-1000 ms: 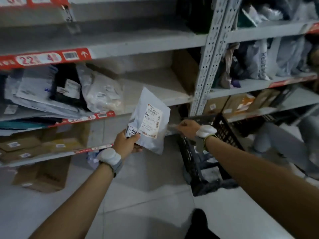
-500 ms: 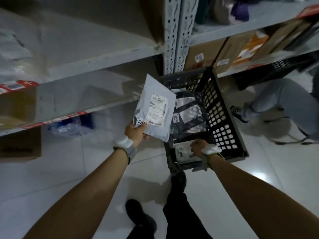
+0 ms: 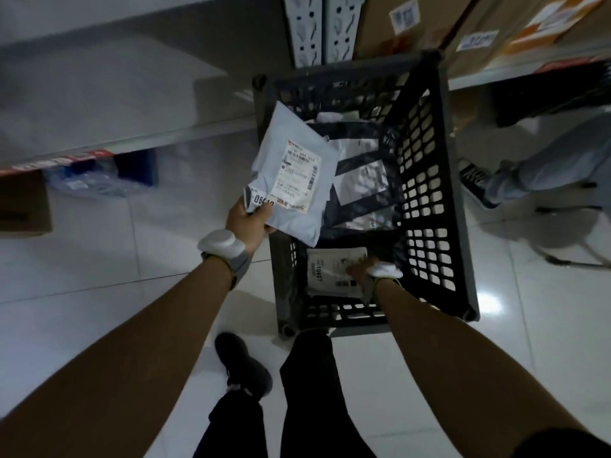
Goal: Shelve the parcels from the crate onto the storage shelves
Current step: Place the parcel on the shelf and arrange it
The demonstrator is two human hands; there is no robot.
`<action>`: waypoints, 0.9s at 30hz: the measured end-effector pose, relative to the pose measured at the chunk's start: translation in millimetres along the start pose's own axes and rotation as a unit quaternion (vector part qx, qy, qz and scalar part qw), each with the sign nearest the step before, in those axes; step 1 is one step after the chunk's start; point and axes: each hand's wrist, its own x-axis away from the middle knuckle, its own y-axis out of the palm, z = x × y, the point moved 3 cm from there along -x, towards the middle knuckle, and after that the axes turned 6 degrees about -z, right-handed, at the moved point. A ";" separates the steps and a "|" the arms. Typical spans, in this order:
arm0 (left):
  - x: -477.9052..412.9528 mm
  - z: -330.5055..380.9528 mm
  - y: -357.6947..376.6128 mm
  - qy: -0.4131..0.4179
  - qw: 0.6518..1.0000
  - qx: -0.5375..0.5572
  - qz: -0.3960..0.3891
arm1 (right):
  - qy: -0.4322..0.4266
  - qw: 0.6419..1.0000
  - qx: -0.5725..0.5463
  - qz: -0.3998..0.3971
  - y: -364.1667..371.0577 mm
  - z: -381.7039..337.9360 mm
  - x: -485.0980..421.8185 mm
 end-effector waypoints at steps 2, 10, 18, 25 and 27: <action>-0.9 -0.2 -2.7 0.004 1.000 -0.003 -0.005 | -0.035 0.999 0.016 -0.016 5.0 -1.1 -12.3; 22.6 16.6 -3.8 -0.049 0.998 0.047 -0.004 | -0.183 0.974 0.029 0.133 -11.0 -10.2 38.4; 80.3 98.9 -63.0 0.032 0.996 0.058 -0.058 | -0.307 0.943 0.022 0.127 -67.2 -61.3 184.6; 171.3 153.5 -133.8 0.131 0.984 0.116 -0.036 | -0.470 0.871 -0.004 0.143 -44.3 -141.8 341.5; 216.3 159.9 -156.0 0.159 0.976 0.137 -0.051 | -0.513 0.842 -0.001 0.168 -15.4 -163.1 395.6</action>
